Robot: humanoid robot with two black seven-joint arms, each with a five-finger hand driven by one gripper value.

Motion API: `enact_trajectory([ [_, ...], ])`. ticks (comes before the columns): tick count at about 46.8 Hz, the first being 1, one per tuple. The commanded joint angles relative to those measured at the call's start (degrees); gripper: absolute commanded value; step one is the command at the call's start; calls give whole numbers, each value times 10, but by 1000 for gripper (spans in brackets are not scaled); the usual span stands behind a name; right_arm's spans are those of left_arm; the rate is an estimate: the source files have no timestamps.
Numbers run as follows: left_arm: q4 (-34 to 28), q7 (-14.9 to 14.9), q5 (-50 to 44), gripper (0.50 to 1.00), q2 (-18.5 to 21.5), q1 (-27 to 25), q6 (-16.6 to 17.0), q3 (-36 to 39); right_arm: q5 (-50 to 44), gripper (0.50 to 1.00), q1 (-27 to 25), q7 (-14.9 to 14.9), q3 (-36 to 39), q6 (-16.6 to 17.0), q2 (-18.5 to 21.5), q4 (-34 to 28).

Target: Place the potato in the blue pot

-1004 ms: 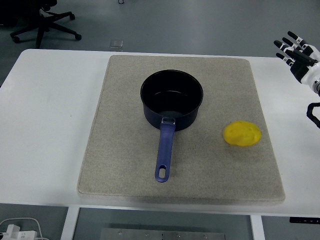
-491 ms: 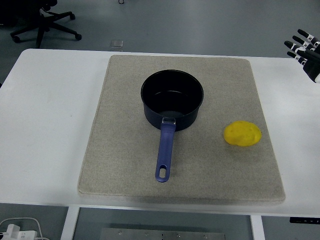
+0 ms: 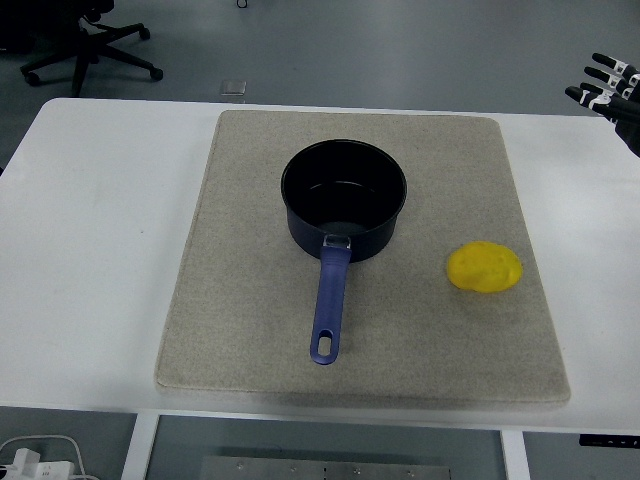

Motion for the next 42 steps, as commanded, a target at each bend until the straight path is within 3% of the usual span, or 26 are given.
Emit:
enact_trajectory([
  [1, 0, 0, 0, 994, 0, 0, 0, 0, -28, 928, 10, 0, -1, 4, -13, 17],
  [13, 0, 0, 0, 994, 0, 0, 0, 0, -132, 928, 27, 2, -1, 6, -70, 134],
  [42, 0, 0, 0, 994, 0, 0, 0, -1, -347, 928, 25, 8, -7, 9, -152, 277],
])
